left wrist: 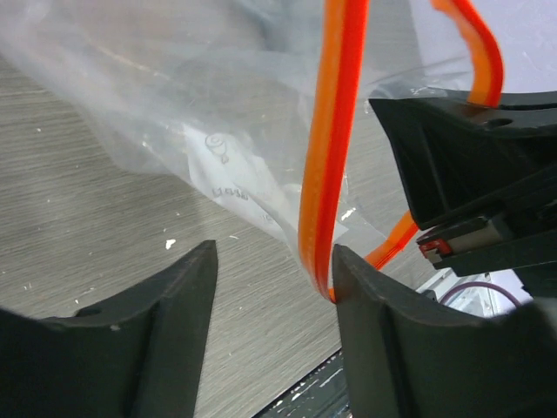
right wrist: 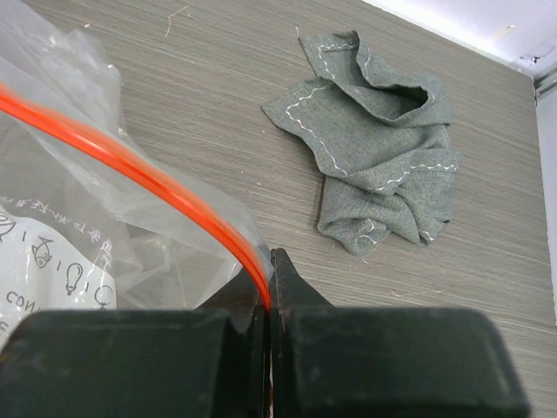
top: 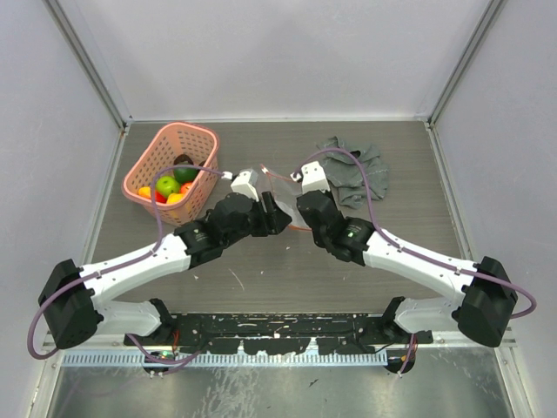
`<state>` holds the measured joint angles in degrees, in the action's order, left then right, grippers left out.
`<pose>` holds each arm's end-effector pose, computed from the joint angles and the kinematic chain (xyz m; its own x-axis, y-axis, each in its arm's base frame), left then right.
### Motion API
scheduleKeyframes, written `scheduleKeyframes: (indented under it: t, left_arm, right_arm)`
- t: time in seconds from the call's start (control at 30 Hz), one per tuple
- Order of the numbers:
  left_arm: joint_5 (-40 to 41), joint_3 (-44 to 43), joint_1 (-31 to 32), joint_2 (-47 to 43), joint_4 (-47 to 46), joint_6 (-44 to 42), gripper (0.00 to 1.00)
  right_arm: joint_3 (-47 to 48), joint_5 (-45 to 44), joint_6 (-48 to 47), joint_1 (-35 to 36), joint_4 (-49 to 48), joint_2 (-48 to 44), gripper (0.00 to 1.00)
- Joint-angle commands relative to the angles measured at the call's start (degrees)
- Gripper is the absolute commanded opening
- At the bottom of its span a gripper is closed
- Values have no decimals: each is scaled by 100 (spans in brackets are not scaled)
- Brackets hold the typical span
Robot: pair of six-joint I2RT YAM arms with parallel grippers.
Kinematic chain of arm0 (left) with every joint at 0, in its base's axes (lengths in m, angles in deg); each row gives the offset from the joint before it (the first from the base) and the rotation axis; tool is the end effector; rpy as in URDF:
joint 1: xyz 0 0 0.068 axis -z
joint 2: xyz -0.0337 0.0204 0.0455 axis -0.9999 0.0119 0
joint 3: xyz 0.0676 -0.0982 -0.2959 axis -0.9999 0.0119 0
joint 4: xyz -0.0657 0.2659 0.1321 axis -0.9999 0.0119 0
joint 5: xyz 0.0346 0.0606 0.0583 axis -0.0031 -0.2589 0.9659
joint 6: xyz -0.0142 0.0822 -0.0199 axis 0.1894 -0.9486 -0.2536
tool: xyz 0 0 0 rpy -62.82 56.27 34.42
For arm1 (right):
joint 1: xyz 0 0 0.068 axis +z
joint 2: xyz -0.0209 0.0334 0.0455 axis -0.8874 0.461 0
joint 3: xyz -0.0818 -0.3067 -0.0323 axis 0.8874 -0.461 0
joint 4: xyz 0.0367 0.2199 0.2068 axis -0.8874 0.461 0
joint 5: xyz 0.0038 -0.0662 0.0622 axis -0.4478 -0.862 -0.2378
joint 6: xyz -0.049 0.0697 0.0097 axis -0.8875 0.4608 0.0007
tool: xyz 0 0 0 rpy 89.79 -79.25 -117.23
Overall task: Place the food in the zip-top bag and seal the zipper
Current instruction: Open the zipper of the food storage bag.
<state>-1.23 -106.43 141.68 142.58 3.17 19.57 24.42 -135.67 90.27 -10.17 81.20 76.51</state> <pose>0.2214 -0.2646 0.2969 -0.6690 -0.3143 -0.6735 0.2769 0.7355 -0.6184 0.2382 0.2205 0.3047 -0.3103 -0.3372 -0.8888 -0.1553 0.9404 -0.3026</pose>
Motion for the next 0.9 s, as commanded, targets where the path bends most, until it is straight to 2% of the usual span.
scheduleKeyframes:
  t: [0.0,0.2,0.3,0.43,0.5,0.53,0.73,0.77,0.87]
  left_arm:
    - [135,-467,-37,-293,320,50,60]
    - [594,-502,-46,-658,450,-4,70]
    - [814,-568,-82,-599,493,-50,71]
    - [751,-780,-330,-358,662,-195,67]
    - [722,-863,-478,-258,726,-297,60]
    - [708,-908,-555,-202,747,-345,53]
    - [344,-1040,-1029,99,934,-352,4]
    - [257,-1048,-1092,141,928,-319,0]
    - [-16,-1053,-1276,283,890,-127,0]
  right_arm:
    - [593,65,-211,-22,132,81,0]
    - [1116,479,-199,-23,753,359,0]
    - [1382,895,-155,-20,1035,596,0]
    - [1794,1250,-4,-27,1460,974,0]
    - [1947,1325,70,-17,1624,1115,0]
    - [2013,1364,109,-24,1683,1170,0]
    - [2413,1599,171,-19,2145,1432,10]
    - [2491,1640,177,-18,2208,1453,13]
    - [2636,1725,334,-18,2425,1456,24]
